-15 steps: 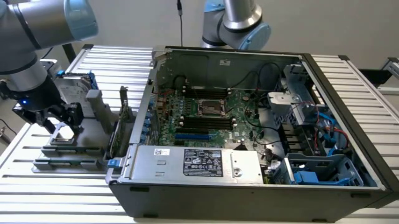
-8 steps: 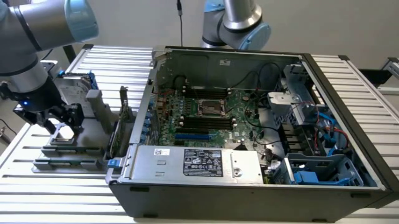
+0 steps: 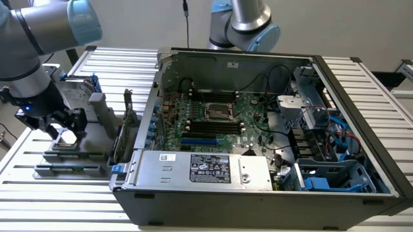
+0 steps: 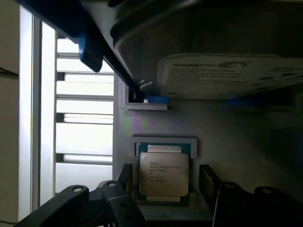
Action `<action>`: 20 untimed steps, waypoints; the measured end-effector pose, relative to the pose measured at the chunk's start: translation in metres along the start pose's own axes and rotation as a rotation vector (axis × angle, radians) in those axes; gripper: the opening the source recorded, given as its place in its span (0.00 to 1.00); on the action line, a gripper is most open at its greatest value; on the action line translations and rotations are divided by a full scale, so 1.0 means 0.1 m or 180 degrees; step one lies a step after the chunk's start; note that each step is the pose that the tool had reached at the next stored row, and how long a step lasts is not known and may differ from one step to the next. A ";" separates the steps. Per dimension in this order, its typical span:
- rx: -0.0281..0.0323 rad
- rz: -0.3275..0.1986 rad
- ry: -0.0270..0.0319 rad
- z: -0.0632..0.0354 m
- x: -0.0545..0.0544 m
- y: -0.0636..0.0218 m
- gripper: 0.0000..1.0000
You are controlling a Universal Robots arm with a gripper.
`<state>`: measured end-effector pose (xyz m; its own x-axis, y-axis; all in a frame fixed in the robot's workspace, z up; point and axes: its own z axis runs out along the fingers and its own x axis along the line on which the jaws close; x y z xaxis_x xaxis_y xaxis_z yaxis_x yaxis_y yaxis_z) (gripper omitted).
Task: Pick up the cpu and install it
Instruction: 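Pick up the cpu and move it towards the insertion slot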
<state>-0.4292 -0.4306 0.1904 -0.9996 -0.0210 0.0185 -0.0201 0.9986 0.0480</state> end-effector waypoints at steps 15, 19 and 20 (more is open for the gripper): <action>-0.0001 0.0002 0.0055 0.052 0.00 -0.003 0.67; -0.0001 0.0003 0.0058 0.058 -0.01 -0.003 0.67; -0.0001 0.0003 0.0060 0.058 -0.01 -0.003 0.67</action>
<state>-0.4282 -0.4306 0.1845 -0.9991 -0.0210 0.0373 -0.0192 0.9987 0.0482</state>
